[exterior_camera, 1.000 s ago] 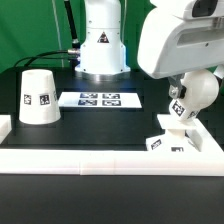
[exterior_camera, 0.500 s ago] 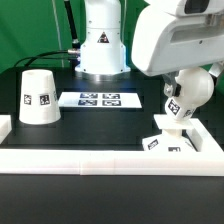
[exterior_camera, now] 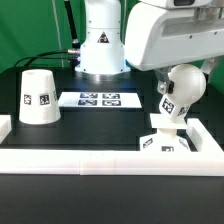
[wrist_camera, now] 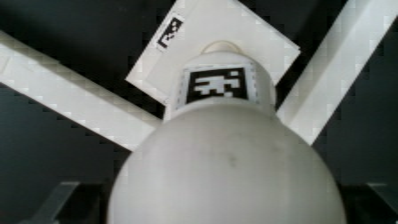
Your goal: Assemble lamp
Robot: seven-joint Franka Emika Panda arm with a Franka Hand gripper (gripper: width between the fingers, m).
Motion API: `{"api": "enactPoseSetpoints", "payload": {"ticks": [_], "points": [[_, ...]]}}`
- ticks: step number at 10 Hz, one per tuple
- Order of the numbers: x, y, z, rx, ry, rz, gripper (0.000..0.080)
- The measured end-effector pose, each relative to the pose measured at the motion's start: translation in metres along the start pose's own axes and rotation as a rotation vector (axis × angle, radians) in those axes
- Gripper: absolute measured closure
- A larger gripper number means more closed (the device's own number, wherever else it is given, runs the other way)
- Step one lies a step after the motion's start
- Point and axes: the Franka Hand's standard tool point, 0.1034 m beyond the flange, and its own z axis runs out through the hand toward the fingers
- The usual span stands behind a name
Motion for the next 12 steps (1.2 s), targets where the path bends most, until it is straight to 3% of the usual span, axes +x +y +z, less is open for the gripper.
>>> {"api": "enactPoseSetpoints", "payload": {"ticks": [4,5,7,12], "points": [[-0.001,0.007,0.0,0.007,0.011,-0.015,0.022],[-0.004,0.01,-0.001,-0.002,0.045,-0.004,0.022],[-0.015,0.006,0.0,-0.019,0.108,-0.001,0.0219],[-0.021,0.005,0.0,-0.013,0.146,0.018,0.0219]]}}
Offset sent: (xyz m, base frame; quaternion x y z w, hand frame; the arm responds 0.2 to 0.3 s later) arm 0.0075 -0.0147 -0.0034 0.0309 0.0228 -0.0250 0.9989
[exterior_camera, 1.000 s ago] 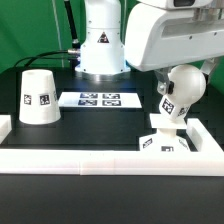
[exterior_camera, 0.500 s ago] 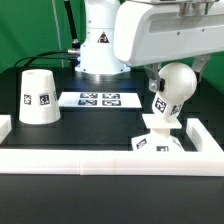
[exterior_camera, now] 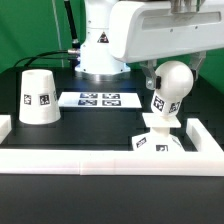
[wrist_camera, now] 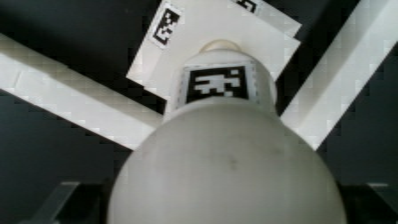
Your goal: Assemble lamp
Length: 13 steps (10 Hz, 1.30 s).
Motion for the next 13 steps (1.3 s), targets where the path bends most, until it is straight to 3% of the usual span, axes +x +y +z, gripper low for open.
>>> {"api": "enactPoseSetpoints", "payload": {"ticks": [4,9,13], "points": [[-0.002,0.005,-0.001,-0.002,0.011,-0.033,0.0219],[-0.029,0.007,-0.002,-0.027,0.166,0.037,0.0219],[-0.03,0.008,-0.002,-0.025,0.165,0.067,0.0219]]}}
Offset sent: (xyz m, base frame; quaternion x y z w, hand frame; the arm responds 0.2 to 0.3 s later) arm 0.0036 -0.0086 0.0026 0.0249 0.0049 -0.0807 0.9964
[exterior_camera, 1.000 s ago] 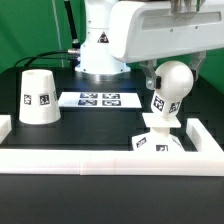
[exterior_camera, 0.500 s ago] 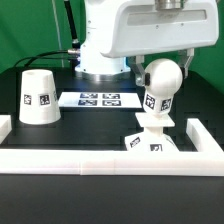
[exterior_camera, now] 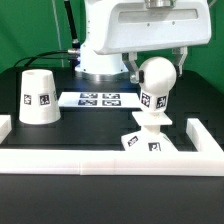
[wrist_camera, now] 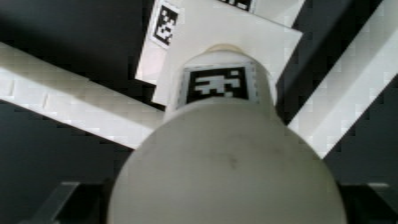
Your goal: Assemble lamp
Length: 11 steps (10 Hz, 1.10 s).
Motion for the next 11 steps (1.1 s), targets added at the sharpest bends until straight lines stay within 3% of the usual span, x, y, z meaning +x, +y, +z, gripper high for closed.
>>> {"api": "enactPoseSetpoints", "payload": {"ticks": [8,11], "points": [[0.0,-0.001,0.001,0.002,-0.001,0.414,0.0219],[0.006,-0.013,0.002,0.005,0.006,0.627,0.0219]]}}
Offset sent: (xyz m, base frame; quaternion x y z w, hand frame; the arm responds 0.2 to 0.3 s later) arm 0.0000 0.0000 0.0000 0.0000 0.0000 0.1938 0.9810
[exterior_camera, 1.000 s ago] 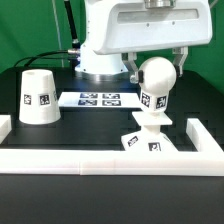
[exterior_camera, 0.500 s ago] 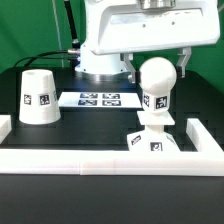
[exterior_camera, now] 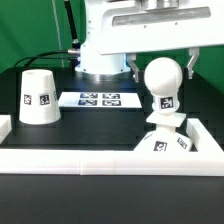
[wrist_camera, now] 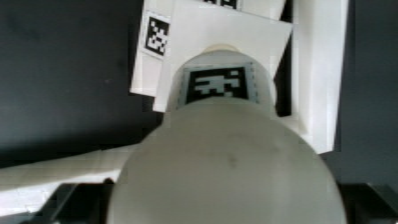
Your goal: Assemble lamp
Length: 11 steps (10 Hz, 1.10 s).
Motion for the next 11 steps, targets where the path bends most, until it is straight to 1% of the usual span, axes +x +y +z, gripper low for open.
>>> {"api": "enactPoseSetpoints", "payload": {"ticks": [2,4,6,8,10,11], "points": [[-0.001,-0.009,0.001,0.004,0.006,0.18,0.0219],[-0.002,-0.01,0.002,0.0,0.006,0.299,0.0219],[-0.003,-0.013,0.002,0.003,0.004,0.451,0.0219],[-0.004,-0.016,0.003,0.015,-0.004,0.585,0.0219],[-0.004,-0.02,0.005,0.034,-0.02,0.727,0.0219],[-0.003,-0.02,0.005,0.037,-0.032,0.784,0.0219]]}}
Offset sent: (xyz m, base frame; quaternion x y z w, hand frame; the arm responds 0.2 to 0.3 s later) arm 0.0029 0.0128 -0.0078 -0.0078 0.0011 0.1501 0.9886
